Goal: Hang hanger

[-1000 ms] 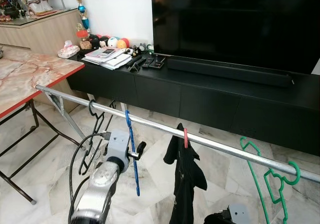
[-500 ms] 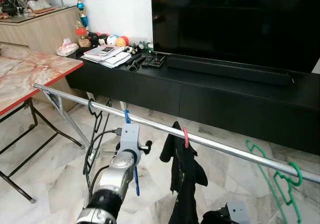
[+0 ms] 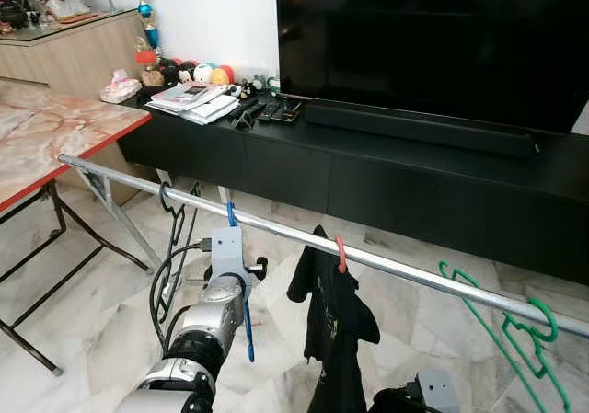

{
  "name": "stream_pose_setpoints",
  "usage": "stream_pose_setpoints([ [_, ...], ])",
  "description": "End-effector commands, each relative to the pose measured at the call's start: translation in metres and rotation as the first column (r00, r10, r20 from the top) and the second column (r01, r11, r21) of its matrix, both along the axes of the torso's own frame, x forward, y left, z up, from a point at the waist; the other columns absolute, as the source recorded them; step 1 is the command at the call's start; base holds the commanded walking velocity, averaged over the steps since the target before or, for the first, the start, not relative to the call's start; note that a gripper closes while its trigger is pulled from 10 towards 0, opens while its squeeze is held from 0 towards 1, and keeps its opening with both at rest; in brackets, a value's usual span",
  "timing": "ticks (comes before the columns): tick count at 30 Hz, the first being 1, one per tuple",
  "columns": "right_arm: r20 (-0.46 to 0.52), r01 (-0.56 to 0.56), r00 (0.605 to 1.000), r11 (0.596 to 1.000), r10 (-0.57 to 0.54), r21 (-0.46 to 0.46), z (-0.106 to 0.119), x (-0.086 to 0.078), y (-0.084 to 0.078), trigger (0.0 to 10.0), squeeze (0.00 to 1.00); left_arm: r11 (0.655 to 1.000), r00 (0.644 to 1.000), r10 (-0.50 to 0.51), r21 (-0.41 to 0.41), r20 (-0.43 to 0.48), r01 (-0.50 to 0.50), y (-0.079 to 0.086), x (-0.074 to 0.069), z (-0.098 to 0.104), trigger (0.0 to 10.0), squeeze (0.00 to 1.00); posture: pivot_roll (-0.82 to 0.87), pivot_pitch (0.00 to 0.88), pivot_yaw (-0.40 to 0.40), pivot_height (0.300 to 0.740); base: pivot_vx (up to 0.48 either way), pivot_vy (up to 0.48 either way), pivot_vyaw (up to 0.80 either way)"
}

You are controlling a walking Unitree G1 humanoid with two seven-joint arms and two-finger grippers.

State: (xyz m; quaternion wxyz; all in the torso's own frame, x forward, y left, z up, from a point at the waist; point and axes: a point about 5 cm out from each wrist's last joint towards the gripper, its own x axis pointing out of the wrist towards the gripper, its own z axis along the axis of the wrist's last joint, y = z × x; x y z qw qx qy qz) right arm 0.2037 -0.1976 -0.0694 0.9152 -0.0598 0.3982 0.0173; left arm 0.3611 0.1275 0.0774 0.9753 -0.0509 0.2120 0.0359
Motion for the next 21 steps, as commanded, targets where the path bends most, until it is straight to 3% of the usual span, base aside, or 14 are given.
stream_pose_setpoints([
  [1,0.006,-0.017,1.000,1.000,0.017,-0.012,0.0018,0.0024,-0.0023,10.0,0.00,0.999,1.000,0.025,-0.024,0.003,-0.025,0.0018,0.0028,0.0024,0.0,0.00,0.04,0.000,0.000,0.740,0.000,0.000,0.00],
  [11,0.009,-0.022,1.000,1.000,0.022,-0.016,0.0024,0.0030,-0.0034,10.0,0.00,0.998,0.998,0.063,-0.003,0.000,-0.063,0.0116,0.0056,0.0022,0.0,0.00,0.04,0.000,-0.001,0.740,0.000,0.000,0.00],
  [21,0.010,-0.017,1.000,1.000,0.017,-0.012,0.0022,0.0030,-0.0023,10.0,0.00,0.998,0.998,0.062,-0.017,0.007,-0.062,0.0085,0.0062,0.0026,0.0,0.00,0.04,0.000,0.002,0.740,0.000,0.000,0.00],
])
